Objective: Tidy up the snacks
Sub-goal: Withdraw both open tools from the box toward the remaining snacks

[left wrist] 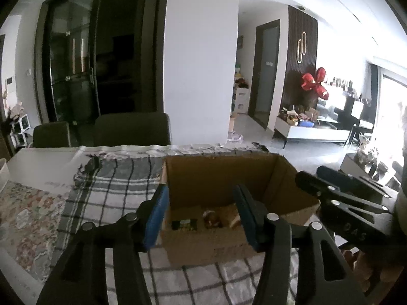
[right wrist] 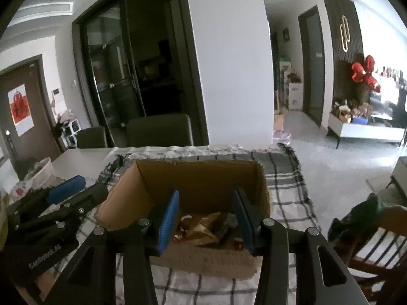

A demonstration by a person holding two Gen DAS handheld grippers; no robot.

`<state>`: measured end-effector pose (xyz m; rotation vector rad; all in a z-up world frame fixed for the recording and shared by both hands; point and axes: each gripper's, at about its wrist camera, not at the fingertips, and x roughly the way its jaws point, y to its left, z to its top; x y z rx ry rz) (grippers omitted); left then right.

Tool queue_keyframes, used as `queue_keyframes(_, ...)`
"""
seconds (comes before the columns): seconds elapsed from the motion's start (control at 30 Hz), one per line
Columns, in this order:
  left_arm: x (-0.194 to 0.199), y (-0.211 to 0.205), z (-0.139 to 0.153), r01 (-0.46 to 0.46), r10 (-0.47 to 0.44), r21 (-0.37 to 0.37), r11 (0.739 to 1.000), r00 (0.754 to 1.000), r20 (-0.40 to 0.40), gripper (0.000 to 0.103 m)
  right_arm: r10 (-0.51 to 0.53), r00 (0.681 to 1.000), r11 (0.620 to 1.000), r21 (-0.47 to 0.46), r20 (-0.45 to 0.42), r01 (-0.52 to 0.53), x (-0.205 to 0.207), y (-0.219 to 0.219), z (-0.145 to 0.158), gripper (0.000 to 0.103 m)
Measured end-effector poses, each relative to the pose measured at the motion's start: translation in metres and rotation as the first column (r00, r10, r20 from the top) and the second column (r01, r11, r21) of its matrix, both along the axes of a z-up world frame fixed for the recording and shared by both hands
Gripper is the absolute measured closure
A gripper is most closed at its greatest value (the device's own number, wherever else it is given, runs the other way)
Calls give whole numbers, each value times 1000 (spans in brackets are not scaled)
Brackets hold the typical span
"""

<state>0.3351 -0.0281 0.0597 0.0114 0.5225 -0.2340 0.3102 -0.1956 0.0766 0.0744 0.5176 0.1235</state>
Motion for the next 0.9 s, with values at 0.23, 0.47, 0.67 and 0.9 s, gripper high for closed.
queue_keyframes(0.23,-38,9,6,-16,15,35,999,1000,14,45,-13,1000,1000,-19,14,14,-38,4,2,50)
queue_keyframes(0.47,-69,15,5,-26,23,83,996,999,43,45,-57,998,998,-10,19,57,-70,5,1,48)
queue_keyframes(0.67,-95,20,-7,-34,30,95,995,999,37,45,-105,994,994,30,-8,105,-95,1,-14,48)
queue_keyframes(0.9,-115,29,-36,-49,50,105,993,999,-9,45,-128,989,991,29,-68,130,-110,5,-39,48)
